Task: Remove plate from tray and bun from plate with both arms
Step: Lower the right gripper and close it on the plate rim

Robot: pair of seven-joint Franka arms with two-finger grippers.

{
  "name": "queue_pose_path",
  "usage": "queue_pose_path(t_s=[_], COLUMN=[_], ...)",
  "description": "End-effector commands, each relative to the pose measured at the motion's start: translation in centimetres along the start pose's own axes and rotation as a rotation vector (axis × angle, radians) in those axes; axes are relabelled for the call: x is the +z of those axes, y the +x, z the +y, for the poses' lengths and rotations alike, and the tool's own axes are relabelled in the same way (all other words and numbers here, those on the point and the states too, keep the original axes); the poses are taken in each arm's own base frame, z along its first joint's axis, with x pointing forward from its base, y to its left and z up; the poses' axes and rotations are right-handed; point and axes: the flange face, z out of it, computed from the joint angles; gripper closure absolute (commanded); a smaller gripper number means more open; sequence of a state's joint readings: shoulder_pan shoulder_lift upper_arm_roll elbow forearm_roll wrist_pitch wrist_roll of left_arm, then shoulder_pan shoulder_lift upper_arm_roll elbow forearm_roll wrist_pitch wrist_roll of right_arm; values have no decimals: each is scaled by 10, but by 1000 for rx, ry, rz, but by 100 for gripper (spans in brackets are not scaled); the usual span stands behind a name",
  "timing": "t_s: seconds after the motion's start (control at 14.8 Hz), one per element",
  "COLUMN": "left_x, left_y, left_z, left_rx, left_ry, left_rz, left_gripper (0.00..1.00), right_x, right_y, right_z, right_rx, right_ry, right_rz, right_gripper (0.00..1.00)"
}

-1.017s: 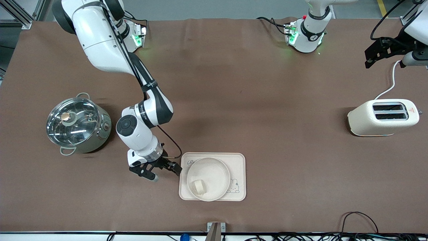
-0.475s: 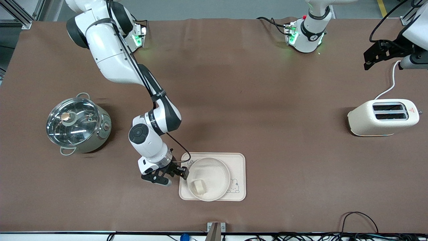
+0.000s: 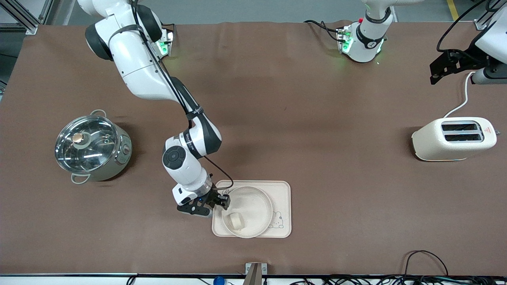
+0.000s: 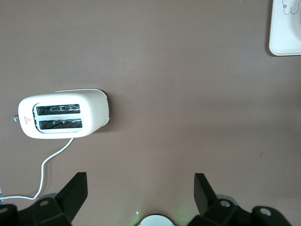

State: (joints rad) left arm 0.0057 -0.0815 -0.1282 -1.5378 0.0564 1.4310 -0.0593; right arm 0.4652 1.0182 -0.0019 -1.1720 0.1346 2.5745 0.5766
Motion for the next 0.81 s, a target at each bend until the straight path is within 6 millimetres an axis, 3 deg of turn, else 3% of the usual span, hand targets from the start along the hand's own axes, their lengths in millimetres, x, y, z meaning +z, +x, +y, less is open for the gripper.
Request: queue_pose_path(t_s=[0.0, 0.2, 0.75], left_x=[-6, -6, -6], left_y=[1, 1, 1], left_z=[-1, -1, 3], left_rx=[17, 19, 15], left_ry=[17, 17, 13], left_rz=[2, 2, 1], left_gripper=[0, 0, 0], right_x=[6, 9, 20], right_y=[1, 0, -12], right_z=[0, 0, -6], right_rx=[-24, -23, -34], right_ry=[10, 8, 29], right_rz=[22, 19, 44], right_gripper=[51, 61, 69])
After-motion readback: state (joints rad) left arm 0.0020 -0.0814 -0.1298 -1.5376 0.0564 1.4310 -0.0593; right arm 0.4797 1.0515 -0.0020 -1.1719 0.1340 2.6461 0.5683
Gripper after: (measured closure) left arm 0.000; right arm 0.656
